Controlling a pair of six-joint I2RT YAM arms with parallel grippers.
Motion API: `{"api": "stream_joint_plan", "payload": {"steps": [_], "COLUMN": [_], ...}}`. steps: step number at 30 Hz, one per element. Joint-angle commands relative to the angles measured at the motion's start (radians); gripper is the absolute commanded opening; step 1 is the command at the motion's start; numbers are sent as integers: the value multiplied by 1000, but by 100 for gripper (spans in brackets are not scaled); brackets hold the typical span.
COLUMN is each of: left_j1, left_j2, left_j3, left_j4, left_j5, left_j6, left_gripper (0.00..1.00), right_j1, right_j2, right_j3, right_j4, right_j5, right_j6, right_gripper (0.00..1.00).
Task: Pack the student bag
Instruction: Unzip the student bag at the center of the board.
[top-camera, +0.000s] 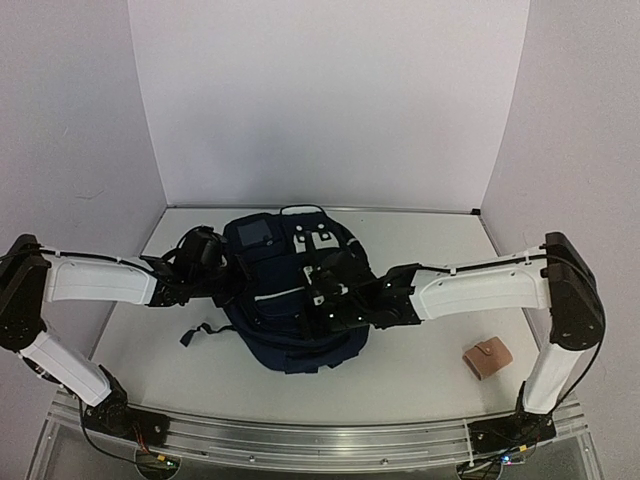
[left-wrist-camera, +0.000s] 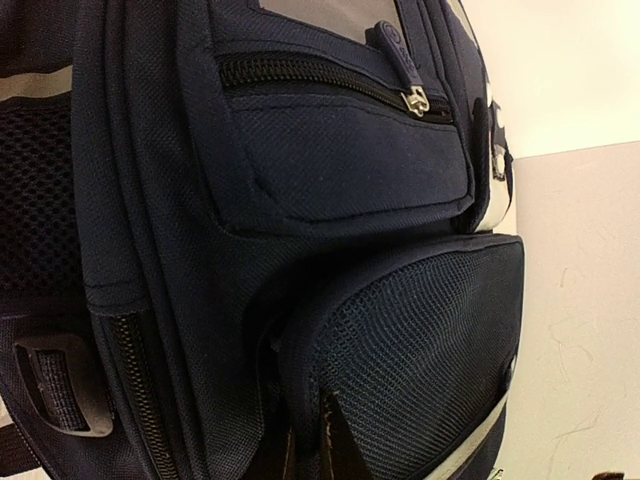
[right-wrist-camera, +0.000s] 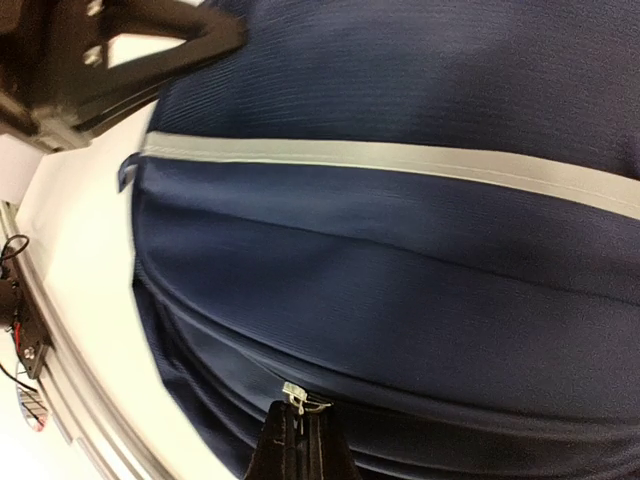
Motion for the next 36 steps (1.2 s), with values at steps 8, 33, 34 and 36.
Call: {"api": "stream_joint_plan", "payload": {"steps": [8,33,34,36], "left_j1": [-70,-182,-182,-182], "left_j2": [-5,74,81,94], "left_j3": [49,80,85,97], "left_j4": [124,128,136,152], "left_j5": [11,-40,-46,-55], "left_j6": [-23,-65,-66,-71], "left_gripper": [0,0,0,0], "right_j1": [81,-130,-113,-76], "right_j2": [142,-96,-103,-112], "right_j3": [165,-118,-128,-140], "right_j4": [159,29,27,25], "right_j5": [71,-37,-36,-29], "right_j6": [94,17,29,57], "right_gripper": [0,0,0,0]}}
